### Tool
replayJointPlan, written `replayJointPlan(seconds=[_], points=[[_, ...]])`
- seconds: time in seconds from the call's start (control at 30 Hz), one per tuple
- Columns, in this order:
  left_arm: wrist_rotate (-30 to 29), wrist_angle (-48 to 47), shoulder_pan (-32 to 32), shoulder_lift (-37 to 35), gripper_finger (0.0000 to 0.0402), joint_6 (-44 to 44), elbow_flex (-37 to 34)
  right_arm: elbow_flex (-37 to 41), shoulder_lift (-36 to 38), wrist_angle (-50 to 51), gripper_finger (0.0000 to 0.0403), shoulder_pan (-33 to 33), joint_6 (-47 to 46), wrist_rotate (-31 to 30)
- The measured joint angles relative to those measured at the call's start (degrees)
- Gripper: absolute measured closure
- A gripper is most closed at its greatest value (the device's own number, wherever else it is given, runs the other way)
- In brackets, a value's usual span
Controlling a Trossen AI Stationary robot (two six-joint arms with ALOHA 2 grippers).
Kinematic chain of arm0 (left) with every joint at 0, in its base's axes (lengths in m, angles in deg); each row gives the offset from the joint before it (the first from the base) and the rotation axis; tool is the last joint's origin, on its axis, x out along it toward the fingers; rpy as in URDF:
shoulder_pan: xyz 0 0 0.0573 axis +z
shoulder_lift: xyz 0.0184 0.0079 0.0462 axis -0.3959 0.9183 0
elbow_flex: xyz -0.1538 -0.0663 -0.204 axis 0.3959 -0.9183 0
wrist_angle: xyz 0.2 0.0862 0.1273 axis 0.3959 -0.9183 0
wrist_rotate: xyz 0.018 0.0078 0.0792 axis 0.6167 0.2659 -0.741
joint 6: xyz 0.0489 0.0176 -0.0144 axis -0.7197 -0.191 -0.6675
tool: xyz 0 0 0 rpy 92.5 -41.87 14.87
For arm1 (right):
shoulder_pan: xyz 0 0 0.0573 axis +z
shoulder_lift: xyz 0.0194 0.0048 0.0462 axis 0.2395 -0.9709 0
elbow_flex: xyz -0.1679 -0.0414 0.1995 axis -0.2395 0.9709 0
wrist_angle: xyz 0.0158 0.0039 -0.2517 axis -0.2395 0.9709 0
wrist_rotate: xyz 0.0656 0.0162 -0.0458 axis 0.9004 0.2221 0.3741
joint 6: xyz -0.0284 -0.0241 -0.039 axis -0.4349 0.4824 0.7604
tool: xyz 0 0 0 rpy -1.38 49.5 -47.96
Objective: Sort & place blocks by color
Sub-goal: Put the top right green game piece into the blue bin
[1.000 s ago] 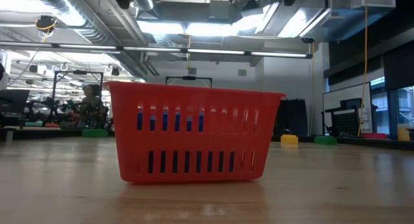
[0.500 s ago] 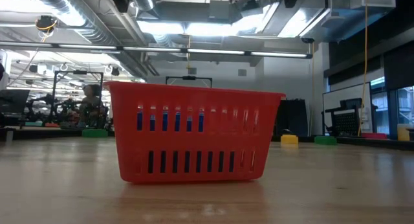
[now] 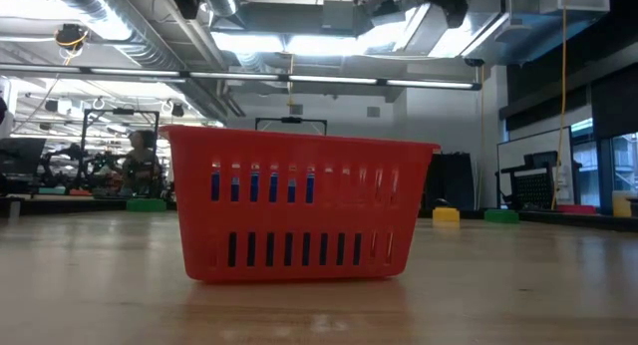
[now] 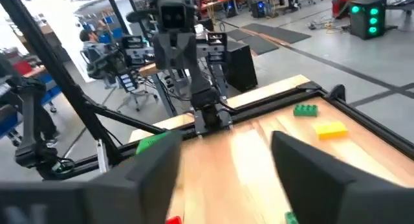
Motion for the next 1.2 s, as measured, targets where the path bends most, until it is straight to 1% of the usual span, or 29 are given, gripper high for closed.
replayJointPlan(seconds=[0.07,0.13,0.17,0.23,0.3,0.37,0.47,0.53,0.6,0.7,0.83,0.97,1.03,1.13,1.2], points=[[-0.02,0.00,0.00,0.00,0.0401,-0.01,0.00,0.00,0.00,1.56,0.0115,0.02,-0.27,-1.16],[-0.02,0.00,0.00,0.00,0.0401,-0.03,0.00,0.00,0.00,2.89,0.0098,0.02,-0.94,-4.05],[-0.02,0.00,0.00,0.00,0.0401,-0.01,0.00,-0.15,-0.06,3.93,0.0094,0.02,-2.21,-6.72],[-0.02,0.00,0.00,0.00,0.0401,0.01,0.00,-2.10,-0.78,8.58,0.0092,-0.44,-6.28,-14.74],[-0.02,0.02,0.00,0.00,0.0401,0.03,0.00,-5.86,-1.98,16.58,0.0095,-2.57,-11.83,-22.94],[-0.02,0.05,0.00,0.00,0.0401,0.04,0.00,-10.53,-3.98,26.19,0.0099,-6.45,-14.89,-25.99],[-0.02,0.11,-0.02,0.00,0.0401,1.23,0.02,-17.15,-8.66,39.81,0.0103,-13.66,-17.15,-25.16],[-0.02,0.11,0.00,0.00,0.0401,2.85,0.02,-20.03,-12.10,46.54,0.0104,-18.40,-16.94,-24.60],[0.00,0.11,0.00,0.00,0.0401,3.98,0.02,-20.97,-15.29,51.11,0.0104,-23.05,-16.82,-24.57],[0.23,0.11,0.00,0.00,0.0401,4.40,0.02,-19.55,-19.23,53.92,0.0104,-29.44,-18.14,-22.39],[1.88,0.11,-0.02,0.00,0.0401,4.21,0.02,-13.89,-23.13,53.91,0.0105,-36.43,-19.91,-17.90],[2.97,0.11,0.00,-0.02,0.0401,4.17,0.02,-7.18,-25.00,50.61,0.0105,-41.84,-21.24,-16.44],[3.02,0.09,0.11,-0.02,0.0401,4.03,0.02,-4.04,-25.32,46.60,0.0105,-44.21,-21.36,-16.24],[2.89,0.09,0.13,-0.02,0.0401,4.01,0.02,0.06,-25.34,37.92,0.0105,-46.87,-20.32,-14.61],[2.75,0.09,0.30,-0.02,0.0401,4.01,0.02,1.76,-25.35,35.29,0.0105,-48.16,-19.85,-15.05]])
